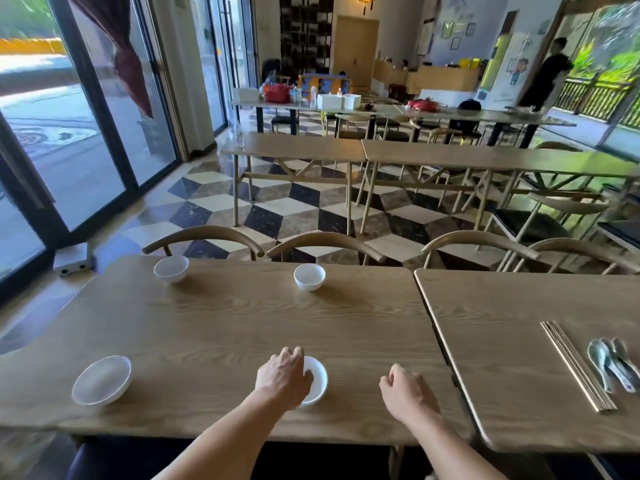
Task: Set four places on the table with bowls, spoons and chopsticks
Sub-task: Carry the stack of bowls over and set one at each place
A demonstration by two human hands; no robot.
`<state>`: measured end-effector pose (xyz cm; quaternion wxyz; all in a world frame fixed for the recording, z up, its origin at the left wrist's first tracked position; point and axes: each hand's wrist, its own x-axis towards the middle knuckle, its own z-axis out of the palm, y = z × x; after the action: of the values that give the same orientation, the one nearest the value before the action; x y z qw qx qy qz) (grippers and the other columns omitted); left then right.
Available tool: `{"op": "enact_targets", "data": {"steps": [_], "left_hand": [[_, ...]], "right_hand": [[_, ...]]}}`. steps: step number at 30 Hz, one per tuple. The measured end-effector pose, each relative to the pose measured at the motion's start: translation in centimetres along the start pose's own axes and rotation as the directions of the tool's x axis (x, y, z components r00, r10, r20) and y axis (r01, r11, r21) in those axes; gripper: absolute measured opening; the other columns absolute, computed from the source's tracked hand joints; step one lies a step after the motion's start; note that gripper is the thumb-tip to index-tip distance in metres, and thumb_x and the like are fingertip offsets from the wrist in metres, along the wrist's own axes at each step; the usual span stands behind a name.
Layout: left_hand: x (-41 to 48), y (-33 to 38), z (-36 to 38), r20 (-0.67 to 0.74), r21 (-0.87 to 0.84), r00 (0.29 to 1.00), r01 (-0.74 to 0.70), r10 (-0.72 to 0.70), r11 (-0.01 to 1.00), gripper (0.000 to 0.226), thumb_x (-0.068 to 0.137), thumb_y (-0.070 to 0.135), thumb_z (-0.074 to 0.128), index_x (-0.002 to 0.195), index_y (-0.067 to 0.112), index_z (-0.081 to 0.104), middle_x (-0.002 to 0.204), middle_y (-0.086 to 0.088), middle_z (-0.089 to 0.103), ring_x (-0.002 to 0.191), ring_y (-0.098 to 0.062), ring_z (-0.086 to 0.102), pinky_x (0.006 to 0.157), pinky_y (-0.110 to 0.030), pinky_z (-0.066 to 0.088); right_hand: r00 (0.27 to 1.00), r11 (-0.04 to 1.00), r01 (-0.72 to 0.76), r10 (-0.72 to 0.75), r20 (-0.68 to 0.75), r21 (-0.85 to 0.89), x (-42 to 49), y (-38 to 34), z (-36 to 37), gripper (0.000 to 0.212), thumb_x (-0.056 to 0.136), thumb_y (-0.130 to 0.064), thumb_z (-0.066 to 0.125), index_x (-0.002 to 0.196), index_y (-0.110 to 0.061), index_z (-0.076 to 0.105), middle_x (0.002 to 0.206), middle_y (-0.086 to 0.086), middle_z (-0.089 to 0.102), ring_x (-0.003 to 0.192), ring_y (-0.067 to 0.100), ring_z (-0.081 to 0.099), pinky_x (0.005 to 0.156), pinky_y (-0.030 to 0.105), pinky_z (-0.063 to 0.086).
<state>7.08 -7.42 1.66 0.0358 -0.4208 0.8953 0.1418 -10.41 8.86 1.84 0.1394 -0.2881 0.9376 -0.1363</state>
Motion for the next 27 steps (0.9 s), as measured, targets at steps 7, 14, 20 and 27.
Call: {"op": "enact_targets", "data": {"steps": [7, 14, 20, 27], "left_hand": [[0.7, 8.1, -0.3, -0.056, 0.029, 0.998, 0.041, -0.04, 0.999, 0.034, 0.093, 0.047, 0.041, 0.109, 0.019, 0.05, 0.119, -0.005, 0.058, 0.114, -0.029, 0.058, 0.086, -0.038, 0.046], [-0.6, 24.0, 4.6, 0.012, 0.034, 1.0, 0.018, -0.018, 0.999, 0.038, 0.091, 0.048, 0.045, 0.113, 0.019, 0.052, 0.122, -0.007, 0.06, 0.115, -0.03, 0.059, 0.088, -0.038, 0.047], [-1.1, 39.5, 10.2, 0.083, 0.008, 0.973, -0.218, 0.217, 0.976, 0.035, 0.09, 0.053, 0.044, 0.107, 0.023, 0.052, 0.117, -0.001, 0.061, 0.109, -0.026, 0.063, 0.081, -0.036, 0.05], [0.1, 50.4, 14.8, 0.229, 0.044, 0.86, -0.477, 0.456, 0.878, 0.038, 0.093, 0.049, 0.041, 0.117, 0.022, 0.051, 0.122, -0.003, 0.059, 0.109, -0.028, 0.062, 0.082, -0.038, 0.049]], "right_hand": [[0.991, 0.992, 0.122, -0.12, 0.056, -0.036, 3.5, 6.4, -3.2, 0.024, 0.091, -0.041, 0.041, 0.081, -0.021, 0.051, 0.093, -0.001, 0.067, 0.088, 0.023, 0.065, 0.065, 0.027, 0.042], [0.991, 0.988, 0.135, -0.134, 0.025, -0.068, 5.0, 21.2, -10.2, 0.023, 0.089, -0.04, 0.046, 0.094, -0.021, 0.058, 0.104, 0.004, 0.068, 0.097, 0.025, 0.066, 0.073, 0.029, 0.047], [0.998, 0.996, -0.039, 0.043, 0.041, -0.084, 5.2, 35.3, -14.3, 0.025, 0.093, -0.038, 0.045, 0.099, -0.018, 0.059, 0.11, 0.006, 0.067, 0.102, 0.026, 0.065, 0.078, 0.03, 0.048], [0.971, 0.975, -0.217, 0.22, 0.088, -0.047, 5.9, 44.8, -14.8, 0.029, 0.093, -0.038, 0.046, 0.111, -0.018, 0.056, 0.12, 0.008, 0.063, 0.114, 0.028, 0.059, 0.087, 0.034, 0.047]]}}
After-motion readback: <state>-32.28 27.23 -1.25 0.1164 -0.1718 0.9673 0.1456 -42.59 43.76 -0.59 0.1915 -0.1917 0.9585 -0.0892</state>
